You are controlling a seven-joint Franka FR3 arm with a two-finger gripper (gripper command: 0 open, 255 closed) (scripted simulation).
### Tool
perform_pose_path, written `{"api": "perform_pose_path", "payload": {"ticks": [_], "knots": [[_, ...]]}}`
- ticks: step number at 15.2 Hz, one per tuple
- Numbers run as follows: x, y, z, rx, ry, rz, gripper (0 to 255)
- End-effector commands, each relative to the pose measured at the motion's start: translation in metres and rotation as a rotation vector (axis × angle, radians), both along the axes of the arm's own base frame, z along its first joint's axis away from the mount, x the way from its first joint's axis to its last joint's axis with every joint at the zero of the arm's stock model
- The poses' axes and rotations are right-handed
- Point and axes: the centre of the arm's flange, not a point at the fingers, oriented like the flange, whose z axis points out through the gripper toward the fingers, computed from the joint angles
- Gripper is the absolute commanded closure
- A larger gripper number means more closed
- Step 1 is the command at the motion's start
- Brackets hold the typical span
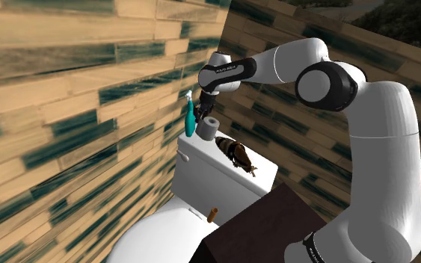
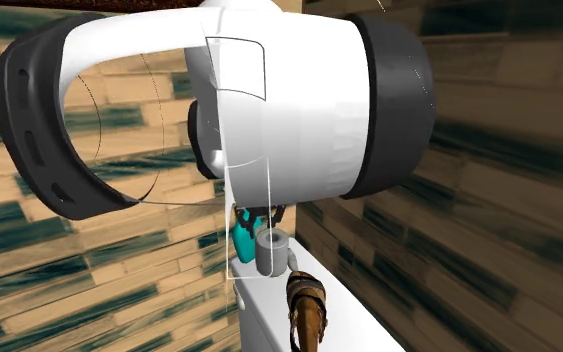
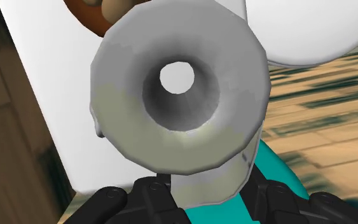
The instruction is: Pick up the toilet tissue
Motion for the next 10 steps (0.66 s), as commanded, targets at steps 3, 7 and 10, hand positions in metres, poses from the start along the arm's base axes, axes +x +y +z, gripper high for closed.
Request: {"api": "perform_pose_path", "payload": {"ticks": [3,7,10], "knots": [[0.000,0.000,0.021,0.000,-0.001,0.000,255],[0.000,0.000,0.042,0.000,-0.001,0.000,255],[0.000,0.000,0.048,0.000,-0.001,0.000,255]]}}
